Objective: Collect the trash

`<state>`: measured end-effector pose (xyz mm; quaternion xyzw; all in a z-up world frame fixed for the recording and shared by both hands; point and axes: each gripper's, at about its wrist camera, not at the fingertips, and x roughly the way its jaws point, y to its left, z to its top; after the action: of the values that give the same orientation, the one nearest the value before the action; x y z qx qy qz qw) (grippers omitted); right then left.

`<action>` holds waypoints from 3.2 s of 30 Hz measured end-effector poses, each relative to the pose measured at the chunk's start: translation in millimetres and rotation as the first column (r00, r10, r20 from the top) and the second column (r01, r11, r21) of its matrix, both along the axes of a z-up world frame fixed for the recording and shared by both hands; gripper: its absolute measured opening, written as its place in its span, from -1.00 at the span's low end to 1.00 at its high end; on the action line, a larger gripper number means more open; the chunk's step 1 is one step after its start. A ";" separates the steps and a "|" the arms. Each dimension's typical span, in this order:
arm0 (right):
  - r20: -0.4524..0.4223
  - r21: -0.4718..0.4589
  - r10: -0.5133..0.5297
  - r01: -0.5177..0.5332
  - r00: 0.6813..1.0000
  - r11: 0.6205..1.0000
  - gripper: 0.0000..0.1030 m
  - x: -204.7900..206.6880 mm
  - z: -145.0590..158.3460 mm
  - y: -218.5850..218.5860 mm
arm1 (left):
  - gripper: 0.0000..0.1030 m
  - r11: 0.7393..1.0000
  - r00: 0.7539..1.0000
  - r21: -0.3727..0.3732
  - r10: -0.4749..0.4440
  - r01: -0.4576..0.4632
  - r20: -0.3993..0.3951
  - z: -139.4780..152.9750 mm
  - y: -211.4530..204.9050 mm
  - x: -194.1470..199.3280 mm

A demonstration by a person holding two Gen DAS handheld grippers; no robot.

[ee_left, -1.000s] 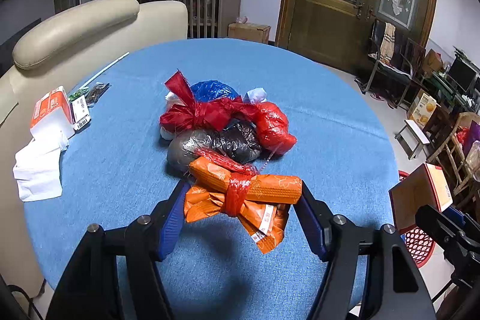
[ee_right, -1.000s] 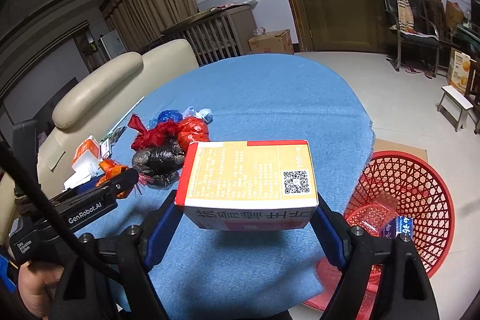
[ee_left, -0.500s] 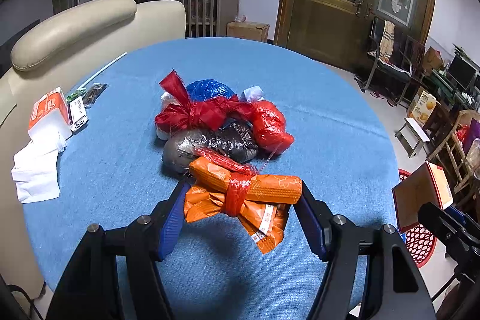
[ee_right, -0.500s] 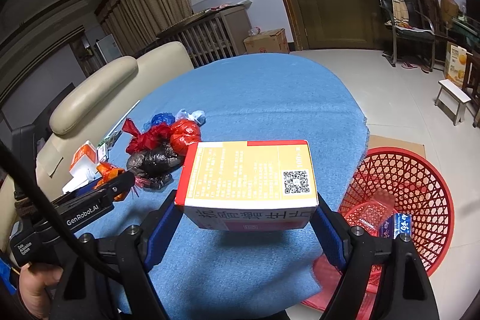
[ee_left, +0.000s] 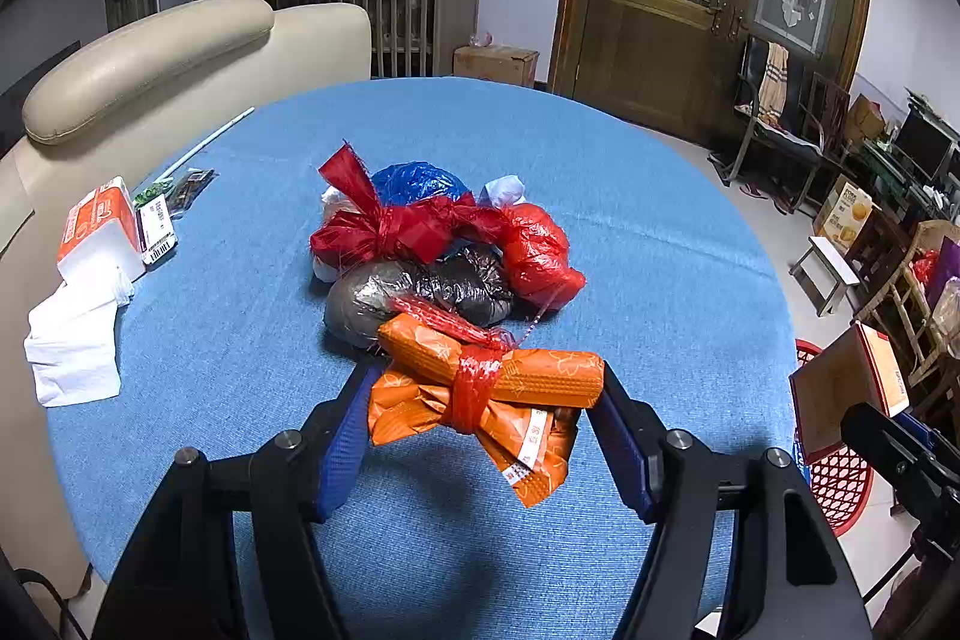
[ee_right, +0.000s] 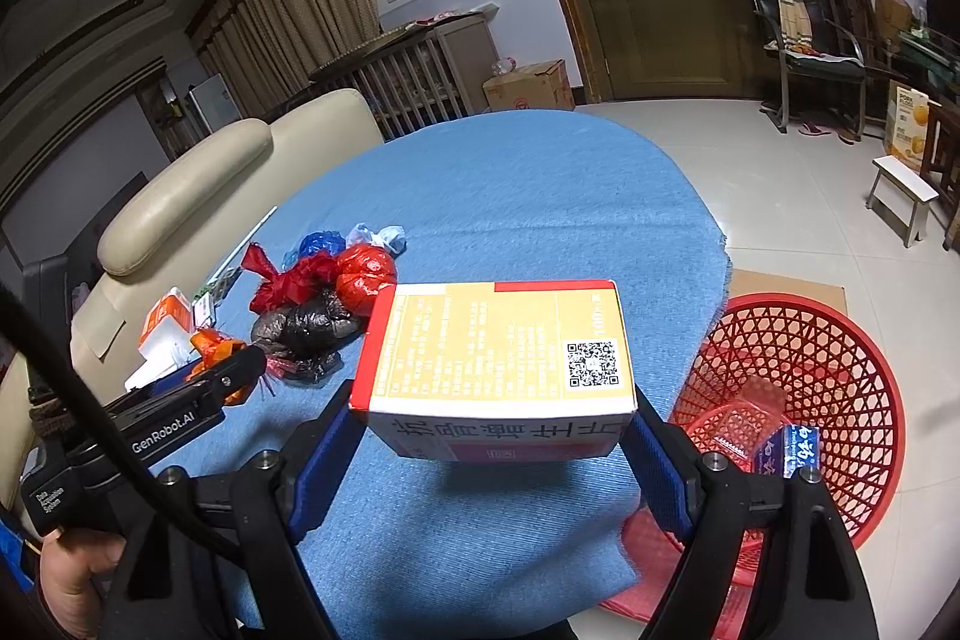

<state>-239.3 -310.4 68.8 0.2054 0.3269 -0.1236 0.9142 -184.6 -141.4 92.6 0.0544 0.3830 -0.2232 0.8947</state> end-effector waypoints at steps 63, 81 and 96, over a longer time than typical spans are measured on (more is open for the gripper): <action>0.017 0.022 -0.029 0.028 0.999 0.999 0.64 -7.6 0.3 -8.6 | 0.36 1.000 1.000 0.007 -0.021 0.021 0.021 4.3 -8.4 -5.1; 0.029 0.022 -0.037 0.036 0.999 0.999 0.64 -10.8 2.3 -8.5 | 0.36 1.000 0.999 0.003 -0.024 0.024 0.031 6.7 -8.6 -7.1; 0.033 0.021 -0.039 0.039 0.999 0.999 0.64 -12.4 3.6 -9.4 | 0.36 1.000 0.999 0.002 -0.025 0.025 0.037 10.2 -8.5 -9.3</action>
<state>-251.7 -319.8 72.4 0.2229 0.3085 -0.1348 0.9149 -193.9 -149.8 102.8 0.0638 0.3656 -0.2329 0.8989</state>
